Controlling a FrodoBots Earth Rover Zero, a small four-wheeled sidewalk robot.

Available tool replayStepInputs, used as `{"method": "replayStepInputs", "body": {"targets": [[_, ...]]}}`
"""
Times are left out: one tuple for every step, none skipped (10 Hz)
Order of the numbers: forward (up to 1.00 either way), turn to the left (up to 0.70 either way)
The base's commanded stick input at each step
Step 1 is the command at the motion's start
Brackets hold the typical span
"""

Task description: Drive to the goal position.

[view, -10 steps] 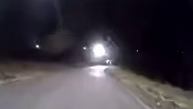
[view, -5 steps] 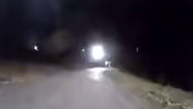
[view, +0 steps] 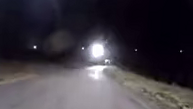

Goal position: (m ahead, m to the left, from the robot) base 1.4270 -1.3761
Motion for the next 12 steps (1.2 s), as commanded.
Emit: {"method": "replayStepInputs", "body": {"targets": [[1.00,0.00],[1.00,0.00],[1.00,0.00],[1.00,0.00],[1.00,0.00],[1.00,0.00],[1.00,0.00],[1.00,0.00],[1.00,0.00],[1.00,0.01],[1.00,0.06],[1.00,0.11]]}}
